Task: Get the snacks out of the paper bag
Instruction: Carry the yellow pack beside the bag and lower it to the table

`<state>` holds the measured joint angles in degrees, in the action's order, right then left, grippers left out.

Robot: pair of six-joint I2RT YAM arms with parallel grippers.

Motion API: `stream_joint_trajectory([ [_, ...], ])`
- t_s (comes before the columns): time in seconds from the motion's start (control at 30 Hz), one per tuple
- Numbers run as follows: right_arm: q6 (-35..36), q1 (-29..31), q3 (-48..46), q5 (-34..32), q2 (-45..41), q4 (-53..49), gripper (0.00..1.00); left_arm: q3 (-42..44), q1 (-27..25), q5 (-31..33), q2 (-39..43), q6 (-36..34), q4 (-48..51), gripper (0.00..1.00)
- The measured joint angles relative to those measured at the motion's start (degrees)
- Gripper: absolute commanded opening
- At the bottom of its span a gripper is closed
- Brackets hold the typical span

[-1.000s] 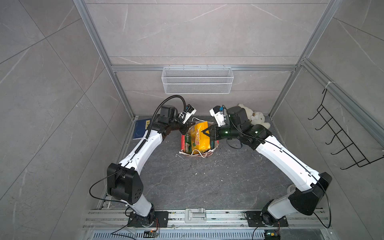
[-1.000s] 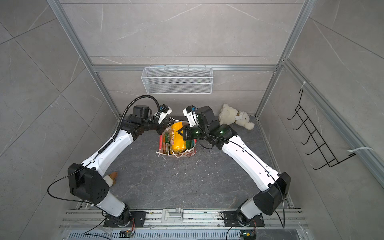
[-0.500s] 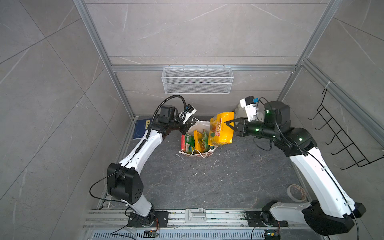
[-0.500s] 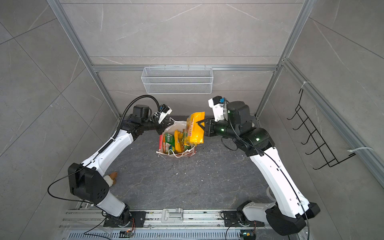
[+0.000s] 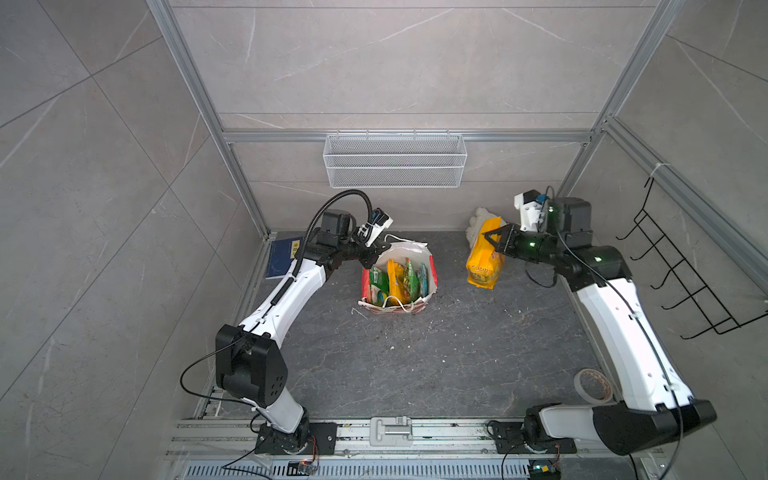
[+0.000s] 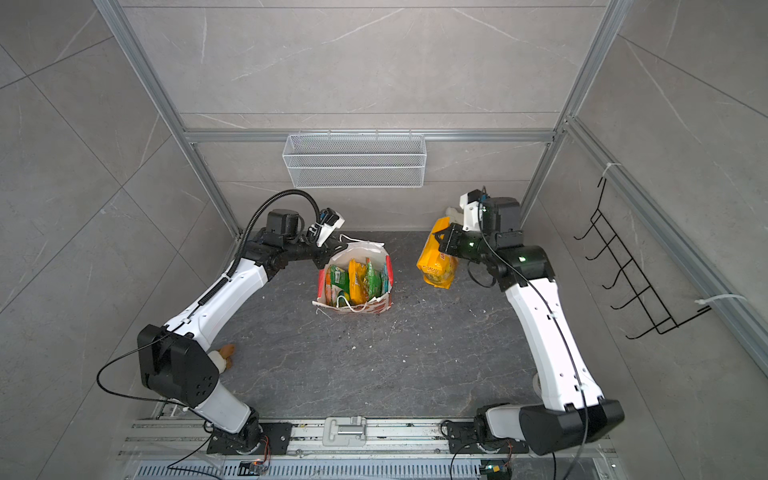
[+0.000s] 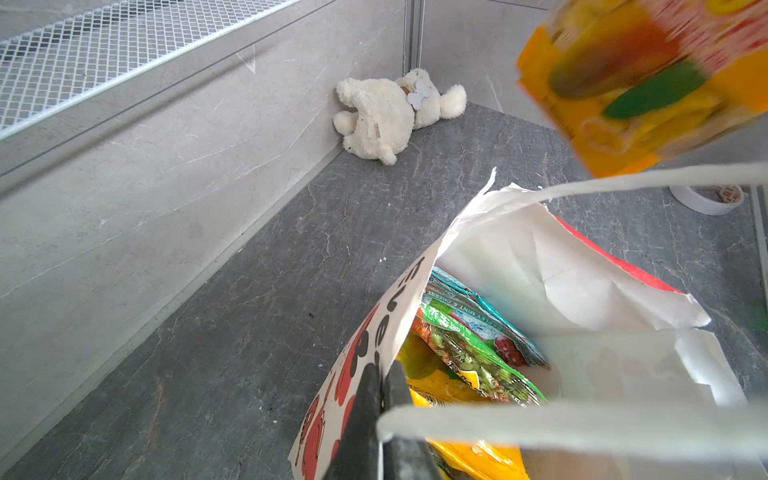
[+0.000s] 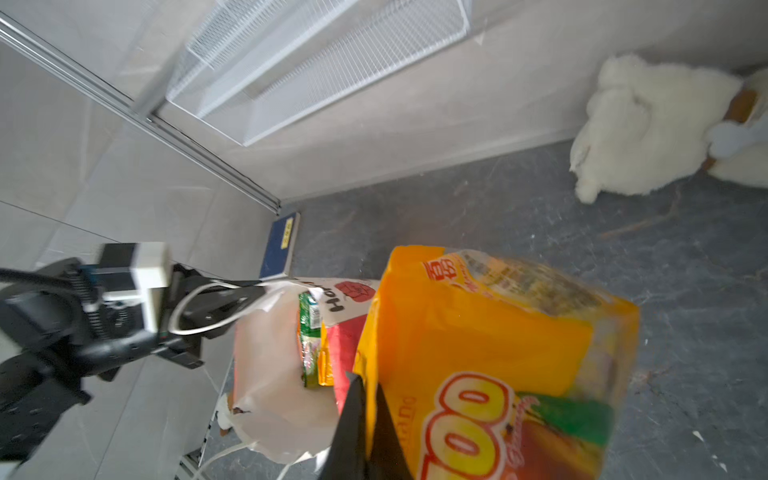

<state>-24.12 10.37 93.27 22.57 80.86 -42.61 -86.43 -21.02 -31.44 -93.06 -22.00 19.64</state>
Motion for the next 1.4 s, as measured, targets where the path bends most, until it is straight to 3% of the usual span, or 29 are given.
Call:
stream_joint_trajectory([
  [0.37, 8.68, 0.22, -1.29, 9.01, 19.89, 2.36, 0.00, -0.44, 0.00, 0.00, -0.15, 0.42, 0.07, 0.00],
  [0.57, 12.94, 0.04, 3.63, 8.74, 27.45, -0.55, 0.00, -0.57, 0.00, 0.00, -0.55, 0.55, 0.02, 0.00],
  [0.73, 16.48, -0.74, 6.38, 4.35, 28.98, -4.35, 0.00, -0.63, 0.00, -0.02, -0.85, 0.57, 0.00, 0.00],
  [1.07, 23.02, -3.04, 15.34, -15.23, 32.63, -15.96, 0.00, -0.68, 0.00, -0.20, -1.03, 0.57, -0.39, 0.00],
  [1.4, 26.86, -6.40, 17.44, -30.62, 37.59, -20.35, 0.00, -0.66, -0.02, -0.17, -1.03, 0.55, -0.48, 0.00],
])
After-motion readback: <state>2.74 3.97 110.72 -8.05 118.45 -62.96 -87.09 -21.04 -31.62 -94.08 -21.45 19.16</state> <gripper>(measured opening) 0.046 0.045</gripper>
